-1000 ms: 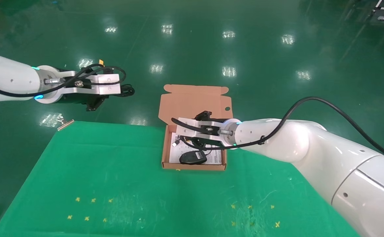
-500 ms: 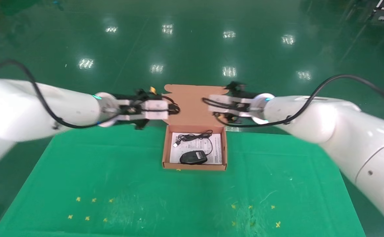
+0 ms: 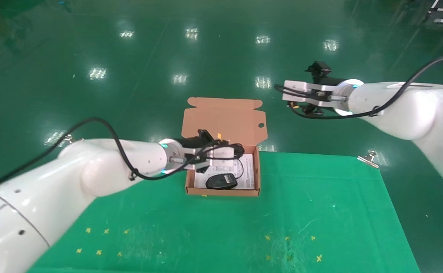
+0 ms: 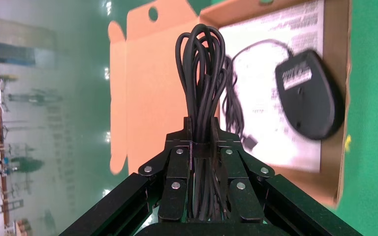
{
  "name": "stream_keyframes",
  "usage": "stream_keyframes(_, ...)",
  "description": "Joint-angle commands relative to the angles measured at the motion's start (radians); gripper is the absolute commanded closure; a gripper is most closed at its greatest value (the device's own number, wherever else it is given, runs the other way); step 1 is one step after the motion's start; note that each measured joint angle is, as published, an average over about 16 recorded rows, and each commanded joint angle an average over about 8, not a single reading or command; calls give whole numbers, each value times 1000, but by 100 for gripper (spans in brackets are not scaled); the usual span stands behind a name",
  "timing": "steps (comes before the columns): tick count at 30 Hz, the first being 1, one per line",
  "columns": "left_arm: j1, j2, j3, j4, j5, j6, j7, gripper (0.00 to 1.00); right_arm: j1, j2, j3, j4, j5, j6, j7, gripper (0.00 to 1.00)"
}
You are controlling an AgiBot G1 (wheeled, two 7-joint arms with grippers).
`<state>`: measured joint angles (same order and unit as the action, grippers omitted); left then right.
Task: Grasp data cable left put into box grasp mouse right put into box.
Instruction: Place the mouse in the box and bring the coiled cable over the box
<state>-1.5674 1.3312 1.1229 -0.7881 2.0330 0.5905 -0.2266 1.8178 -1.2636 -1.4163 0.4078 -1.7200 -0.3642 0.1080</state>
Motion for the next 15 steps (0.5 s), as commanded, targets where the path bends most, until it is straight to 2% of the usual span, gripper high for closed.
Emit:
stream_keyframes(1,14,27,5,39,-19,-32,37,100,9,8,-2,-6,-6,0,2,0)
stream_keyframes(7,37,39,68,78,-108,-100,89,100,26,54,-13,39,-26,-31,23,0)
stream_keyframes(15,36,43,160,82,-204,-175,109,100,46,110,-31,114,-68,-64,83,0)
